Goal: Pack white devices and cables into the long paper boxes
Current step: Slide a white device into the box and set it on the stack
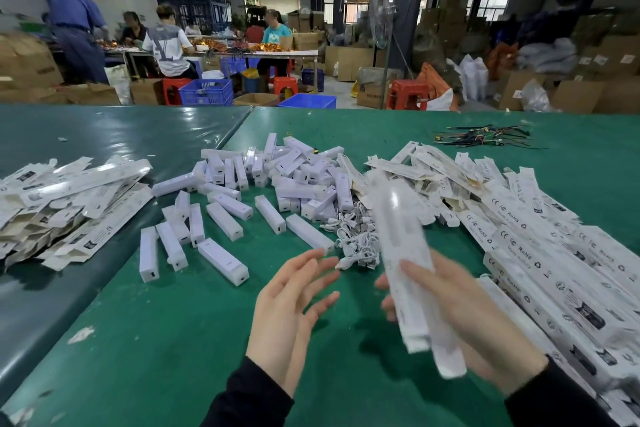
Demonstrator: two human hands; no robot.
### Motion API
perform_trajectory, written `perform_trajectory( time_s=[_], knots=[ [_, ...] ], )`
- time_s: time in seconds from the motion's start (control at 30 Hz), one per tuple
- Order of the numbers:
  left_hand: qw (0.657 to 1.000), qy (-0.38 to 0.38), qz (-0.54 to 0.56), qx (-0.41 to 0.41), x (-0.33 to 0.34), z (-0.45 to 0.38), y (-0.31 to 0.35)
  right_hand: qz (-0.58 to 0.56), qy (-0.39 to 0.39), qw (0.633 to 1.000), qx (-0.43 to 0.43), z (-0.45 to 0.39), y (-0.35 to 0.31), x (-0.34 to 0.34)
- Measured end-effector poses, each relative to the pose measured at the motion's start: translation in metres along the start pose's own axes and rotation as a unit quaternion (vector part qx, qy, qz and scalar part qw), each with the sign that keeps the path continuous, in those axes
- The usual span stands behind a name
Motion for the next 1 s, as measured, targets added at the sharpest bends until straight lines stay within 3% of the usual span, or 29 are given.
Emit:
perform_trajectory(
  time_s=[0.1,0.2,0.5,0.8,1.0],
  knots=[
    [0.995,-0.094,0.024,-0.030,0.006,0.003,0.006,-0.117,-0.126,0.977,0.124,0.019,0.012,0.032],
    [0.994,-0.104,-0.018,-0.014,0.007,0.006,0.005,-0.150,-0.135,0.969,0.143,0.022,0.023,0.045],
    [0.981,-0.054,-0.174,0.067,0.010,0.006,0.001,-0.003,-0.052,0.996,0.068,0.023,0.037,0.049],
    [0.985,-0.056,-0.152,0.061,0.003,0.002,0.001,-0.018,-0.156,0.987,0.016,0.016,0.033,0.045],
    [0.981,-0.033,-0.173,0.076,0.004,0.004,-0.004,0.071,-0.087,0.992,-0.050,0.012,0.032,0.036]
  ],
)
Point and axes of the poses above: each hand's wrist, its own z-axis away from the middle knuckle, its own x-axis out of the palm, y = z × x, the point moved 2 cm from there along -z, towards the middle knuckle, and after that the axes turned 5 degrees about -z, right-handed, at the moved point
